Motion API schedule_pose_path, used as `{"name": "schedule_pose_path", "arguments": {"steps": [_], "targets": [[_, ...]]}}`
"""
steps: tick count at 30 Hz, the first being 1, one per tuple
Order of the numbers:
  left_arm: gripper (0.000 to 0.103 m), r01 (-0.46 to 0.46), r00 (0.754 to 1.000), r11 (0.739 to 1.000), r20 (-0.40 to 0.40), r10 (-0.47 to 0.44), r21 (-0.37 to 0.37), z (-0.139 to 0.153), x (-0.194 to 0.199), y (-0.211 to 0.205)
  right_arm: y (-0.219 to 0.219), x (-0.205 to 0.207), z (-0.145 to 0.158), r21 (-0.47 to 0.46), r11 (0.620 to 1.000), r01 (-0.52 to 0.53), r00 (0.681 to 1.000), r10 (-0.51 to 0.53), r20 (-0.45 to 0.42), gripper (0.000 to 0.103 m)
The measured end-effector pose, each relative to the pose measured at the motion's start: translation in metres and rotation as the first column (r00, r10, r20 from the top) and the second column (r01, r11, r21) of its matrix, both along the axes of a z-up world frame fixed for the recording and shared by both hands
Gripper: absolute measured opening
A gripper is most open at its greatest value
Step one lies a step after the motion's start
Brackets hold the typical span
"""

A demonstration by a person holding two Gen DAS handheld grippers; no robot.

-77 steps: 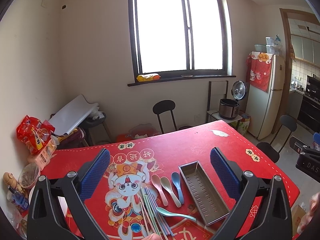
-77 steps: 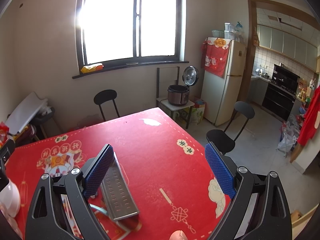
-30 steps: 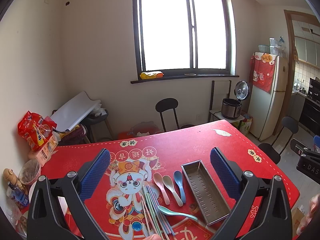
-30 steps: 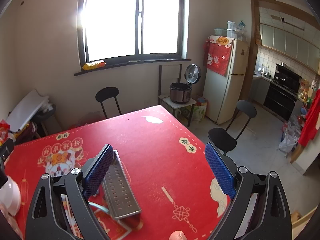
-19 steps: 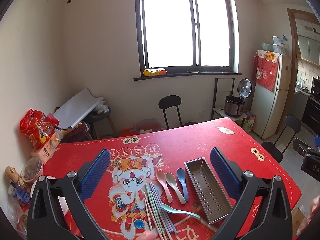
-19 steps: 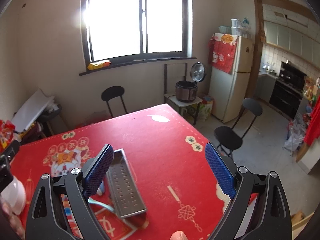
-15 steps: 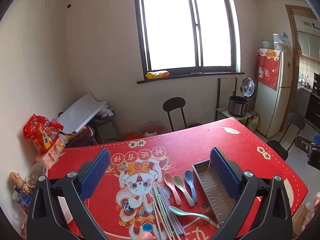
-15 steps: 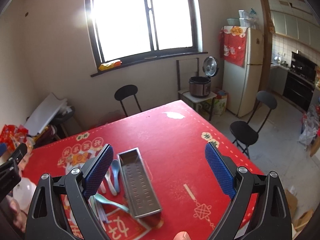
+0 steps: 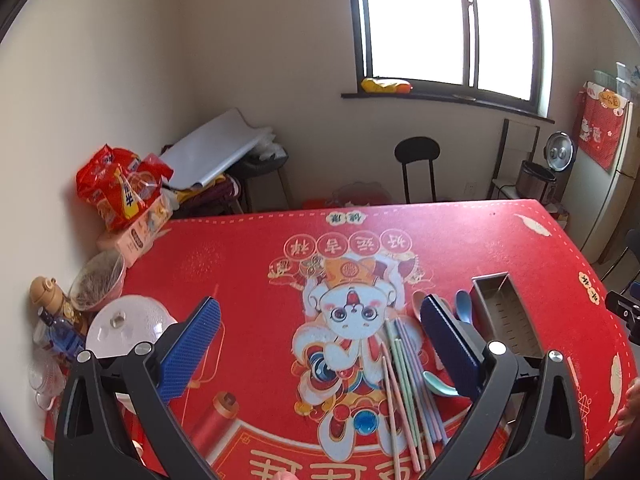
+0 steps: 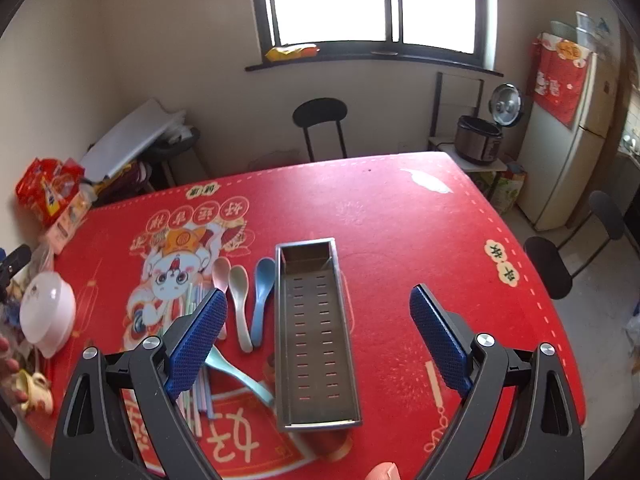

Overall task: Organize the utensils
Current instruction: 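Grasp the mint-green spoon with the right tool while the left tool grasps a pale chopstick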

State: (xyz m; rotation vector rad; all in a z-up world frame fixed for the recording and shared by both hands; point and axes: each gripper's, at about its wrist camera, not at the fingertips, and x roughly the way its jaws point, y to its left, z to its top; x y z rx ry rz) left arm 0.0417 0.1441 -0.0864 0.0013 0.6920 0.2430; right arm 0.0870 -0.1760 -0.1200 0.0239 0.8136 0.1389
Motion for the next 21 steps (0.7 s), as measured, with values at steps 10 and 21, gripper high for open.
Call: {"name": "schedule_pose_path", "arguments": {"steps": [10,21], "targets": [[0.098,-0.047,0.987,0.997,-0.156,0.038,-0.053,-0.098,-0.003,0.013,0.082,0.027,-0.101,-0.178,0.920,-0.349,0.925,0.307,-0.225,0.090],[0.065,0.017,0.947,0.980,-0.311,-0.079,-0.200,-0.171,-0.002,0.000,0.126,0.033,-0.149,-0.187,0.758,-0.625,0.759,0.533,-0.374,0.090]]}}
